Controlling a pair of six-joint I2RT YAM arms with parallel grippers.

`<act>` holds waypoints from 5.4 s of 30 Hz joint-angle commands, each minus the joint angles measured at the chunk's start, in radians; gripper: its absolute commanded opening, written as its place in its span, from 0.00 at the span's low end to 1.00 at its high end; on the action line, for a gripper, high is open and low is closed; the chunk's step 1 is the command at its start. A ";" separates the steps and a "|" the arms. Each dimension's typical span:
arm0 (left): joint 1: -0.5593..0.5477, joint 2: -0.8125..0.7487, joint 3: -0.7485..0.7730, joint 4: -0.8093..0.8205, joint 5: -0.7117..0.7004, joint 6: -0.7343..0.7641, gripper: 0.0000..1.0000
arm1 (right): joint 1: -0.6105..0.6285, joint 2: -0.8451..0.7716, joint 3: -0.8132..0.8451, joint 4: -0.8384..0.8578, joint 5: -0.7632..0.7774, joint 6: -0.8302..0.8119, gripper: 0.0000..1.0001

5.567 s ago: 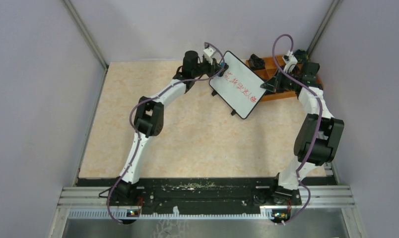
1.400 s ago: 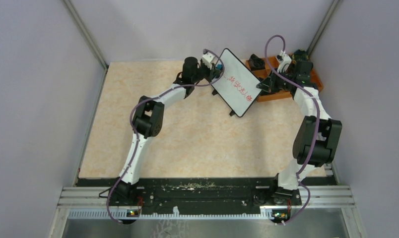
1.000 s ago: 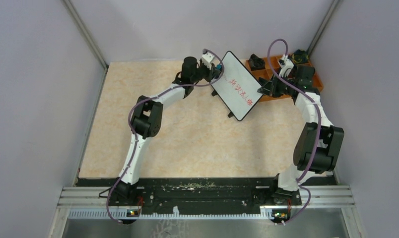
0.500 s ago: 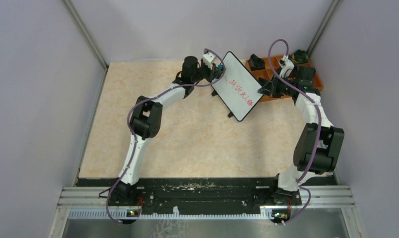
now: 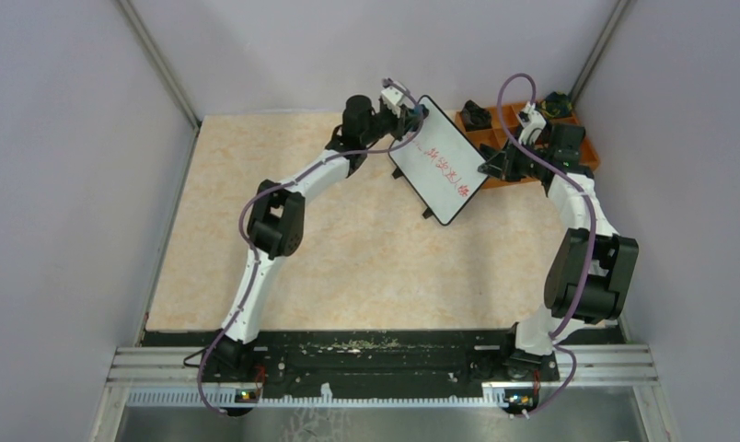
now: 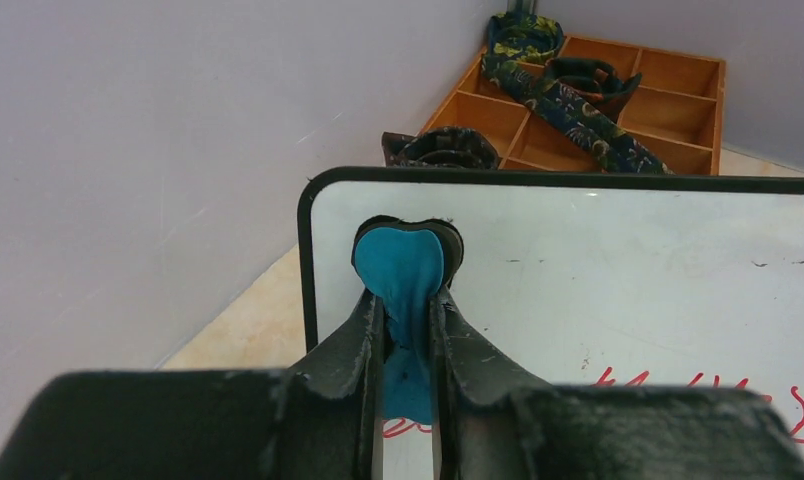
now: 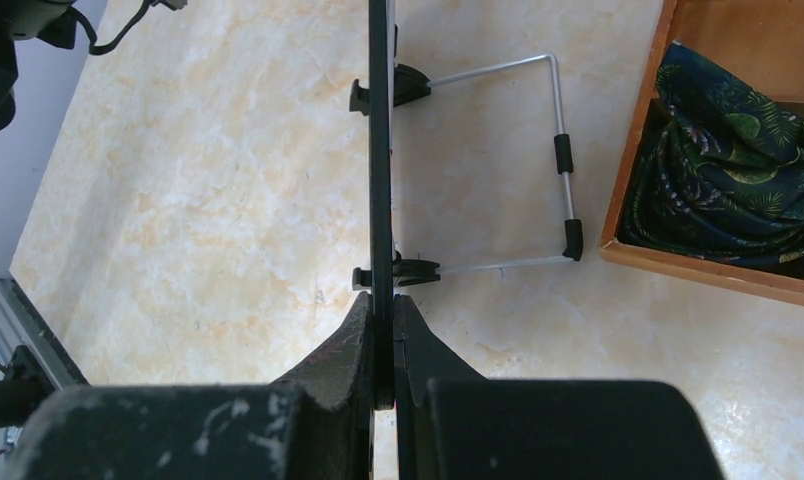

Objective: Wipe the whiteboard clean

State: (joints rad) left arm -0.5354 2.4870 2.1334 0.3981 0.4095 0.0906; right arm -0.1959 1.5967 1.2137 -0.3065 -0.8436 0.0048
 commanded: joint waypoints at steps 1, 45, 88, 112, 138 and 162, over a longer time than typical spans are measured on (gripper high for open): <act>-0.007 0.058 0.037 0.031 0.028 -0.064 0.07 | 0.016 -0.022 -0.023 -0.009 -0.037 -0.004 0.00; 0.026 0.036 -0.127 -0.045 0.010 0.004 0.04 | 0.022 0.001 -0.031 0.007 -0.045 -0.007 0.00; -0.326 -0.136 -0.435 0.168 0.169 -0.235 0.02 | 0.044 0.014 -0.013 0.019 -0.064 0.000 0.00; -0.163 -0.070 -0.330 -0.013 0.033 -0.039 0.02 | 0.061 0.016 -0.017 0.019 -0.066 -0.002 0.00; -0.032 0.070 -0.083 -0.126 -0.066 0.043 0.03 | 0.066 0.029 -0.016 0.003 -0.057 -0.014 0.00; -0.223 -0.135 -0.440 0.064 0.045 -0.078 0.02 | 0.080 0.032 -0.013 0.001 -0.060 -0.013 0.00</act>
State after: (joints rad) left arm -0.6556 2.3524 1.6863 0.4885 0.3649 0.0441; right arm -0.1726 1.6131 1.2053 -0.2352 -0.8127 0.0463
